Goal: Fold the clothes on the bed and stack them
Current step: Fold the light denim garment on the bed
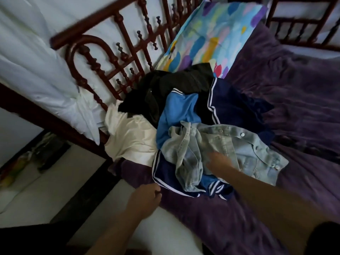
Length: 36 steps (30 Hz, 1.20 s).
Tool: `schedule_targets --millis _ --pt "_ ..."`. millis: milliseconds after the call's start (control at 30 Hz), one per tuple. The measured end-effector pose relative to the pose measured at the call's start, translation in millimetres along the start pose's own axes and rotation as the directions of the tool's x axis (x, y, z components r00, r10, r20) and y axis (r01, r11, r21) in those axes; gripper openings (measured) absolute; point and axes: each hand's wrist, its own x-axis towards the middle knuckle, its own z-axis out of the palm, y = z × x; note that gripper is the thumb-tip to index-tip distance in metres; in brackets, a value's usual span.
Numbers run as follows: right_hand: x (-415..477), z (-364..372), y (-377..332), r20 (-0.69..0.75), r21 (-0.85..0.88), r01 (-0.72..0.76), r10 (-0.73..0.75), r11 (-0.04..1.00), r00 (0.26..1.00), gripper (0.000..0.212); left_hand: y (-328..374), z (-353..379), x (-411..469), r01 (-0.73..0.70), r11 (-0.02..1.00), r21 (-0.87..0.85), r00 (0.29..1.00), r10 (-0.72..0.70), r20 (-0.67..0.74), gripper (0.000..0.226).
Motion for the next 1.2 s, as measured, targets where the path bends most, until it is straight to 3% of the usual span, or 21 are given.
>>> schedule_targets --millis 133,167,233,333,400,500,600,700,800,900,1000,1200 --pt "95 -18 -40 -0.151 -0.07 0.115 -0.125 0.991 0.981 0.079 -10 0 62 0.048 0.995 -0.083 0.999 -0.047 0.012 0.02" --pt "115 -21 -48 -0.142 -0.112 0.154 -0.17 0.982 0.975 0.078 -11 2 72 0.059 0.994 -0.089 0.998 -0.056 0.033 0.02" --pt "146 -23 -57 -0.097 -0.138 0.219 -0.233 0.966 0.968 0.052 -9 8 87 0.081 0.993 -0.084 0.993 -0.073 0.097 0.024" --pt "157 -38 -64 -0.188 0.137 0.243 -0.216 0.96 0.958 0.013 1 9 104 0.1 0.99 -0.097 0.989 -0.088 0.122 0.034" --pt "147 -58 -70 -0.236 0.334 0.251 -0.177 0.908 0.956 0.021 12 9 116 0.125 0.976 -0.177 0.986 -0.103 0.129 0.054" --pt "120 -96 -77 -0.313 0.458 0.323 -0.19 0.828 0.93 0.036 41 6 133 0.192 0.894 -0.404 0.976 -0.13 0.176 0.072" --pt "95 -140 -73 -0.365 0.538 0.348 -0.16 0.768 0.917 0.034 65 -5 153 0.152 0.804 -0.576 0.985 -0.17 0.022 0.047" --pt "71 -189 -55 -0.405 0.62 0.308 -0.042 0.722 0.913 0.038 78 -45 169 0.011 0.834 -0.552 0.986 -0.1 -0.131 0.024" --pt "35 -234 -28 -0.439 0.57 0.249 0.033 0.783 0.898 0.031 81 -109 181 -0.159 0.87 -0.467 0.961 0.028 -0.275 0.015" --pt "-15 -264 -19 -0.441 0.403 0.163 0.036 0.901 0.897 0.042 88 -189 179 -0.333 0.866 -0.373 0.898 0.171 -0.406 0.025" --pt "-56 -279 -30 -0.53 0.18 0.044 0.059 0.983 0.846 0.038 104 -258 170 -0.553 0.808 -0.203 0.746 0.371 -0.553 0.016" --pt "-121 -309 -68 -0.822 0.066 -0.077 0.098 0.995 0.56 0.02 136 -330 128 -0.727 0.677 0.115 0.446 0.592 -0.671 0.007"
